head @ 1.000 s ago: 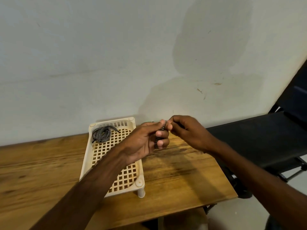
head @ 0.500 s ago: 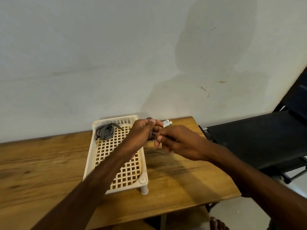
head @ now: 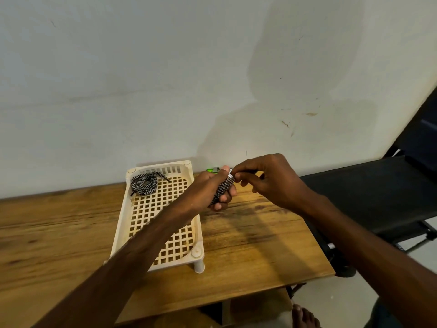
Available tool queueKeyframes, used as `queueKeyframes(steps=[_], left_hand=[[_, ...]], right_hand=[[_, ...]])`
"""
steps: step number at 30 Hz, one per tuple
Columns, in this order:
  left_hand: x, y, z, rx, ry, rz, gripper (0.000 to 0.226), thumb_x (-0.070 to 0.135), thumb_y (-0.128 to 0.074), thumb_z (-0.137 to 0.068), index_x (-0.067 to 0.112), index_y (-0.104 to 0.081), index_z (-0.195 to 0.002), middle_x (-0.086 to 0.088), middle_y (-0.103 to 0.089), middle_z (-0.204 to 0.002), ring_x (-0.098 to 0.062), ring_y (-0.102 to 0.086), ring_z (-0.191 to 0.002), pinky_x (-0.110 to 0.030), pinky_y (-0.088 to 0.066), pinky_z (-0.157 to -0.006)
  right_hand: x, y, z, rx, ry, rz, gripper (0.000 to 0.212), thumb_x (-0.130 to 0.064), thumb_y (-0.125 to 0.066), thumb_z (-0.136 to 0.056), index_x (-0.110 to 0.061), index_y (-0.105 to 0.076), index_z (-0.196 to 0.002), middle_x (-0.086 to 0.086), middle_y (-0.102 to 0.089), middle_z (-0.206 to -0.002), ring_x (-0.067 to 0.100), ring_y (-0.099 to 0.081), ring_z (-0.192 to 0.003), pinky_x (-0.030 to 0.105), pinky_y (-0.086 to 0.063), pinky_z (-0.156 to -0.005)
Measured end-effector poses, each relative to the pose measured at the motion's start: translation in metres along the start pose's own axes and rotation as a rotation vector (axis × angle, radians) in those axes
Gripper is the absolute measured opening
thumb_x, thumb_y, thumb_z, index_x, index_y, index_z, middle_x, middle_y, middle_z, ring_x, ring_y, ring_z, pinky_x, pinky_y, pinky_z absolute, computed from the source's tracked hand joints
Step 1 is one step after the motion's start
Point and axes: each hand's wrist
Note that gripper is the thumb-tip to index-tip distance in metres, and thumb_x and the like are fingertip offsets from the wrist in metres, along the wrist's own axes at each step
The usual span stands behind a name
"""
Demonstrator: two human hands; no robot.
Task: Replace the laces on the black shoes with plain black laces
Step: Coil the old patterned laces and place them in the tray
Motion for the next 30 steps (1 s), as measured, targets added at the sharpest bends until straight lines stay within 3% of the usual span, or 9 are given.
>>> queueKeyframes(steps=[5, 13, 18, 22, 27, 30], left_hand=[[0.005, 0.001, 0.005, -0.038, 0.021, 0.188, 0.047, 0.042, -0.044, -0.107, 0.013, -0.052, -0.071, 0.005, -0.042, -0.056, -0.012, -0.039, -0.048, -0.022, -0.039, -0.047], [0.006, 0.003, 0.005, 0.006, 0.027, 0.257, 0.051, 0.038, -0.056, -0.102, 0.021, -0.047, -0.054, 0.002, -0.032, -0.052, -0.016, -0.034, -0.049, -0.025, -0.038, -0.050], [0.003, 0.006, 0.004, 0.019, 0.027, 0.222, 0.055, 0.040, -0.057, -0.100, 0.023, -0.042, -0.049, 0.004, -0.029, -0.045, -0.015, -0.030, -0.039, -0.025, -0.032, -0.046], [0.005, 0.006, 0.005, -0.035, -0.010, 0.211, 0.060, 0.039, -0.056, -0.101, 0.021, -0.051, -0.044, 0.006, -0.028, -0.043, -0.014, -0.028, -0.040, -0.028, -0.033, -0.046], [0.006, 0.005, 0.004, 0.019, -0.051, 0.197, 0.061, 0.039, -0.057, -0.100, 0.020, -0.045, -0.044, 0.001, -0.030, -0.041, -0.016, -0.031, -0.036, -0.025, -0.034, -0.044], [0.004, 0.006, 0.002, 0.095, -0.043, 0.197, 0.062, 0.033, -0.055, -0.101, 0.016, -0.041, -0.043, 0.001, -0.030, -0.039, -0.014, -0.028, -0.032, -0.021, -0.028, -0.041]], right_hand=[[0.001, -0.010, 0.001, -0.016, -0.011, -0.041, 0.021, -0.009, -0.064, -0.099, -0.011, -0.077, -0.116, 0.000, -0.078, -0.099, 0.007, -0.073, -0.084, 0.029, -0.063, -0.065], [-0.001, -0.025, 0.001, -0.050, -0.041, -0.116, 0.023, -0.007, -0.059, -0.102, -0.007, -0.073, -0.120, 0.005, -0.078, -0.100, 0.006, -0.075, -0.086, 0.030, -0.064, -0.065], [-0.001, -0.025, 0.000, -0.110, -0.105, -0.301, 0.021, -0.010, -0.061, -0.102, -0.007, -0.072, -0.119, 0.005, -0.079, -0.094, 0.016, -0.078, -0.079, 0.037, -0.064, -0.061], [0.002, -0.017, -0.001, -0.145, -0.117, -0.377, 0.020, -0.016, -0.070, -0.097, -0.010, -0.076, -0.115, 0.005, -0.080, -0.091, 0.021, -0.078, -0.079, 0.038, -0.063, -0.058], [0.002, -0.012, -0.004, -0.074, -0.101, -0.333, 0.017, -0.021, -0.077, -0.091, -0.009, -0.081, -0.103, 0.003, -0.077, -0.082, 0.022, -0.070, -0.070, 0.038, -0.055, -0.051], [-0.002, -0.019, -0.004, -0.053, -0.054, -0.293, 0.013, -0.018, -0.076, -0.092, -0.011, -0.082, -0.101, -0.008, -0.075, -0.079, 0.012, -0.069, -0.069, 0.021, -0.052, -0.059]])
Point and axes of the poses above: each hand's wrist, its own z-axis away from the middle knuckle, its own y-axis out of the back of the hand, x = y × z
